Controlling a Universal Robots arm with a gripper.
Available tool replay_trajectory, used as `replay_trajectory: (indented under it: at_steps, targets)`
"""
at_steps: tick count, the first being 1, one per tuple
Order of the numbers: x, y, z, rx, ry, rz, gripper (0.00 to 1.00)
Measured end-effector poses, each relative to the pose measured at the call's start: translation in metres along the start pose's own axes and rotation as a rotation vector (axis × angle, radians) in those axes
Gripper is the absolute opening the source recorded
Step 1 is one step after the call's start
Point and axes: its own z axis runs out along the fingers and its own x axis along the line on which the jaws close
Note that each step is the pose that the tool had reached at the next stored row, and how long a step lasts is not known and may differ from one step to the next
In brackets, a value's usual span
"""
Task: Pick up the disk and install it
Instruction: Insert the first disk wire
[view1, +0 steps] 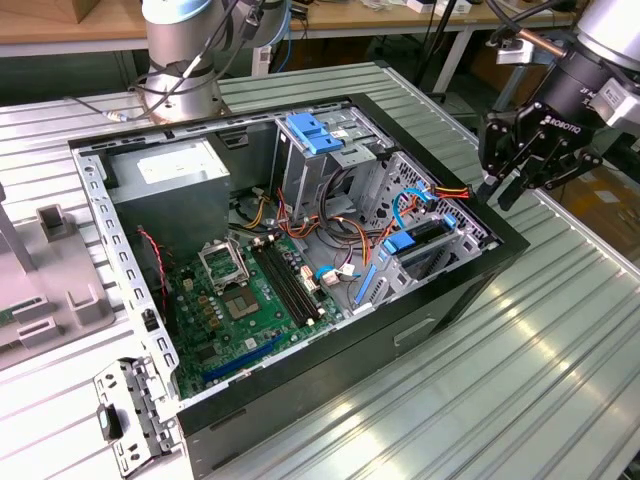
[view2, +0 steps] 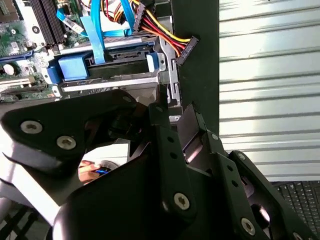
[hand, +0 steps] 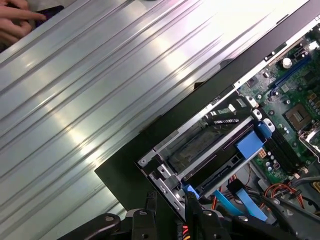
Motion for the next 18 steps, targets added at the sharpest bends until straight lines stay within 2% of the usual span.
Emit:
replay_trajectory:
  at_steps: [18]
  targets:
    - [0.0000,0.0000,0.0000,-0.0088,0.0064,-0.119,0.36]
